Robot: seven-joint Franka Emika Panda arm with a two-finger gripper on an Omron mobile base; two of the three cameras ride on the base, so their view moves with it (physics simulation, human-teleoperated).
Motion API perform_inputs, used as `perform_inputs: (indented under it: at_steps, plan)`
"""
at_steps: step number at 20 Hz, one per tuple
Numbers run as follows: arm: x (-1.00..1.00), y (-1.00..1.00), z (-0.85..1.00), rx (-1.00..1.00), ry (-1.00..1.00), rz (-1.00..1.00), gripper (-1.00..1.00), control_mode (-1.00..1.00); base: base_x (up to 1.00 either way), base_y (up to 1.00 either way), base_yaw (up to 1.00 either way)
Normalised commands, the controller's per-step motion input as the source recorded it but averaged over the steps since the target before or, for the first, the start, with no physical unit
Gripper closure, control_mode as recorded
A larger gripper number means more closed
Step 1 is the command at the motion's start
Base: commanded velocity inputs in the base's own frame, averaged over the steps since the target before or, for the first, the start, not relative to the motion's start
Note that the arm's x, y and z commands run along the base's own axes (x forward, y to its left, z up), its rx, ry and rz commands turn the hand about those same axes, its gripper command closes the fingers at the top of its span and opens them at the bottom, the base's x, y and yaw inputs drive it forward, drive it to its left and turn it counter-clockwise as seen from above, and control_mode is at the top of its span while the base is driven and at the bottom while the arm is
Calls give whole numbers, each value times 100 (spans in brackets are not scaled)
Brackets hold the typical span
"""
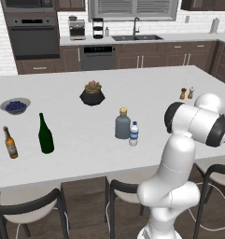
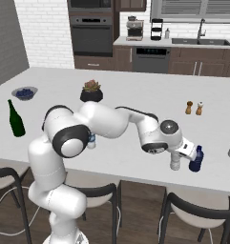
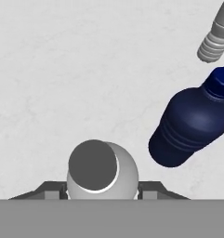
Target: Move the plastic bottles in the middle to the plastics group, and the glass bottles in the middle to the glass group.
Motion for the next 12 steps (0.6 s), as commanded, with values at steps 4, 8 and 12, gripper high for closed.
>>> perform_inputs:
  at_steps: [4, 8, 12]
  plan:
    - [0, 0, 0, 0, 0, 0, -100, -100, 0, 0, 0]
    - [0, 0, 0, 0, 0, 0, -100, -100, 0, 0, 0]
    - [0, 0, 0, 0, 0, 0, -100, -100, 0, 0, 0]
